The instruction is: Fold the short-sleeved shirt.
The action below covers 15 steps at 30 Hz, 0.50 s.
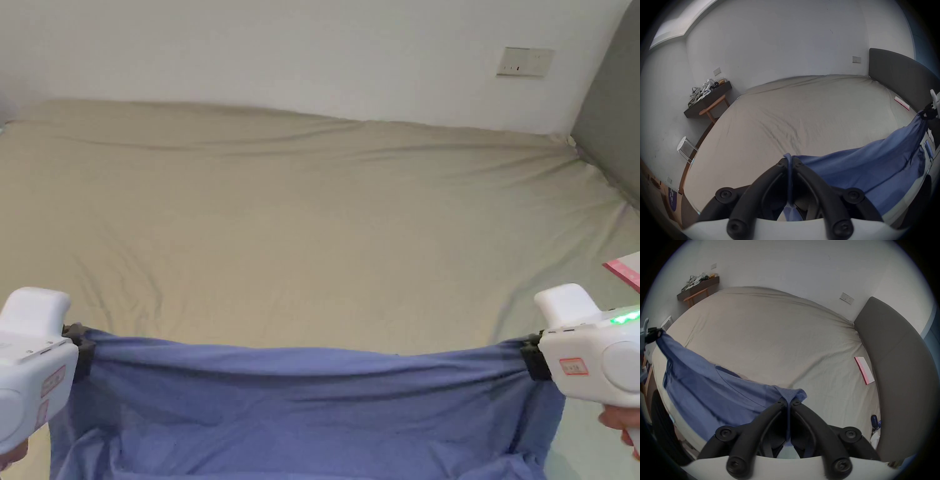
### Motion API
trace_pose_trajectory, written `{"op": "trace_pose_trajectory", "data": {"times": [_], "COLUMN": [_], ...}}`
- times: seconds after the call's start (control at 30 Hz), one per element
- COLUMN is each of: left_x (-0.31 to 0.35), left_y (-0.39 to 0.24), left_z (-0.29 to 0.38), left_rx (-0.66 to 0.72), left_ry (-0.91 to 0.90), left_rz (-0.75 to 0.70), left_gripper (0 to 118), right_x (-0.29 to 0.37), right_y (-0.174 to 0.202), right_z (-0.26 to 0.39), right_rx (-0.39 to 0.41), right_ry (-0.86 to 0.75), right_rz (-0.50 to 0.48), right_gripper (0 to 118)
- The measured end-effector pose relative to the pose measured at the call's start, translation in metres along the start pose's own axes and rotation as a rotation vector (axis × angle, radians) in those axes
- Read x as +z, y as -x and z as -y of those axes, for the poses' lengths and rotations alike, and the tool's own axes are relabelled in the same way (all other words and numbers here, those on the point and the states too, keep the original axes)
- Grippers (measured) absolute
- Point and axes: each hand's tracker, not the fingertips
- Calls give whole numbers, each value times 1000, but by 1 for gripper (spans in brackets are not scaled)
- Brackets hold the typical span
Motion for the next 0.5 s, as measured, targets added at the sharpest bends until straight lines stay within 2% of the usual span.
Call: {"op": "trace_pose_trajectory", "data": {"times": [0.23, 0.5], "left_x": [19, 1], "left_y": [8, 4], "left_z": [51, 111], "left_rx": [-44, -135], "left_ry": [100, 241], "left_rz": [39, 100], "left_gripper": [1, 1], "right_x": [30, 13], "right_y": [16, 37], "right_z": [62, 120], "right_rx": [41, 92], "right_ry": [96, 247], "right_rz": [-64, -106], "right_gripper": [6, 6]}}
